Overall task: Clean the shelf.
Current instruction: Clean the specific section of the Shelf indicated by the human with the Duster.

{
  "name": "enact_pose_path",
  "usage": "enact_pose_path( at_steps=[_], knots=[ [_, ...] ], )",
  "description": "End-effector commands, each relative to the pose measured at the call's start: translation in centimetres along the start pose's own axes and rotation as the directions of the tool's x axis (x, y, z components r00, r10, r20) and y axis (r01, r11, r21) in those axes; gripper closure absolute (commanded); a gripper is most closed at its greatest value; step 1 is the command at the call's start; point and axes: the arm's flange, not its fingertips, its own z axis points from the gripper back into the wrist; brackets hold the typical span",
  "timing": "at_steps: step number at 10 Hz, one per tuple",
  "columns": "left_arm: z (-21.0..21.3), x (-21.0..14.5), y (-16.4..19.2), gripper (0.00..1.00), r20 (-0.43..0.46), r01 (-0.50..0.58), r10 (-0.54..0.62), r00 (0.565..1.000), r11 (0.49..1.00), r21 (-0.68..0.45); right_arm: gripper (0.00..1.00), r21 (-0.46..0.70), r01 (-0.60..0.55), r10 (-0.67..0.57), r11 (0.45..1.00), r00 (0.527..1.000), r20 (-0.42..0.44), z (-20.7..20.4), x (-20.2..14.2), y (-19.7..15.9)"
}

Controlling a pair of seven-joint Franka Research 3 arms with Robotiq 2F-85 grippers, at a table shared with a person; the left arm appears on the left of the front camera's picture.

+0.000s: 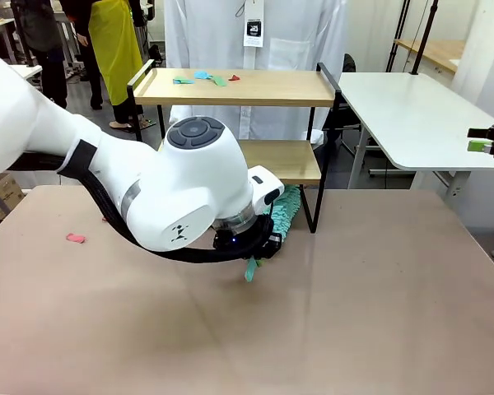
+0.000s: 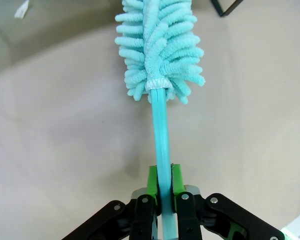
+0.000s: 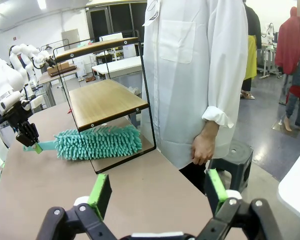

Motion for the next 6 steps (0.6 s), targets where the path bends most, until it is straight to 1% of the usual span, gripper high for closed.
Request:
enact_pose_path(
  at_steps=[1, 3, 5, 6],
  knots=[
    [-1.1, -0.8, 0.0, 0.87, 0.028, -0.059, 0.058, 0.998, 0.998, 0.033, 0.00, -0.006, -0.005, 0.005, 1.000, 1.000, -0.003, -0.1, 0.2, 0.0],
    [-1.0, -1.5, 1.4, 0.87, 0.036, -0.106, 0.104, 0.994, 0.992, 0.071, 0.00, -0.006, -0.005, 0.005, 1.000, 1.000, -0.003, -0.1, 0.2, 0.0],
    [-0.2, -1.9, 3.8, 0.87, 0.048, -0.162, 0.159, 0.986, 0.982, 0.093, 0.00, -0.006, -0.005, 0.005, 1.000, 1.000, -0.003, -0.1, 0.2, 0.0],
    [0.2, -1.8, 5.4, 0.87, 0.034, -0.174, 0.171, 0.985, 0.978, 0.114, 0.00, -0.006, -0.005, 0.005, 1.000, 1.000, -0.003, -0.1, 0.2, 0.0]
  ],
)
